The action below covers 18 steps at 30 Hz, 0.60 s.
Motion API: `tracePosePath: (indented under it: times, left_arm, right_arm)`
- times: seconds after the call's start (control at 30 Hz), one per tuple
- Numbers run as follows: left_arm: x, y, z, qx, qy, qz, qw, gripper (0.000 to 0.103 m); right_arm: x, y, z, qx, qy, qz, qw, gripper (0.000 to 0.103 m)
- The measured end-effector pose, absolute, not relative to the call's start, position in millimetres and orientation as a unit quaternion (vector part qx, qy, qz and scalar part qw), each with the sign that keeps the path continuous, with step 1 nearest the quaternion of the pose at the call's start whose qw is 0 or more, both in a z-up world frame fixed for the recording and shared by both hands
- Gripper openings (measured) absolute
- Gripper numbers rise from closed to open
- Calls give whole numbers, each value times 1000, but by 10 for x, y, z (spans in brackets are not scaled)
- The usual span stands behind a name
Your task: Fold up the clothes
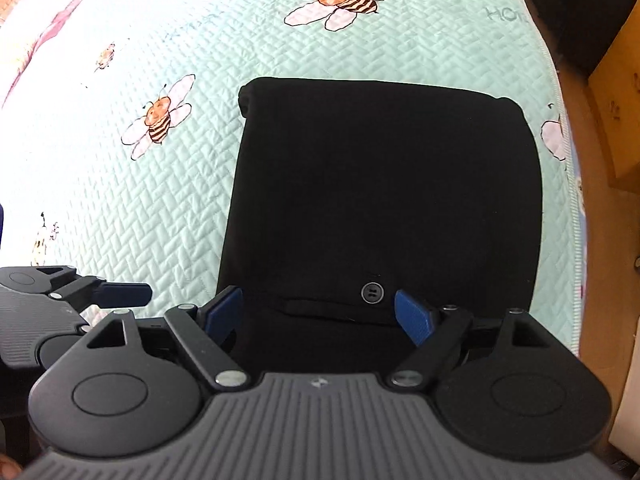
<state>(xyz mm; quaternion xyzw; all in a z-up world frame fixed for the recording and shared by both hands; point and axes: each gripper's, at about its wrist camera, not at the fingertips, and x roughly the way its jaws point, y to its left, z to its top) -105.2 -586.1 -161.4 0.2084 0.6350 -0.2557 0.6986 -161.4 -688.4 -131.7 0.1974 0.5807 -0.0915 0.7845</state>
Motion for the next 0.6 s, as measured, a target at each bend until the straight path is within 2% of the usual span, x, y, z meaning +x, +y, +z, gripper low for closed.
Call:
tracePosePath:
  times: [0.6]
  left_arm:
    - [-1088, -5833, -1570, 192, 645, -240, 700, 80]
  right_arm:
    - [-1758, -6906, -1310, 193, 586, -117, 778, 84]
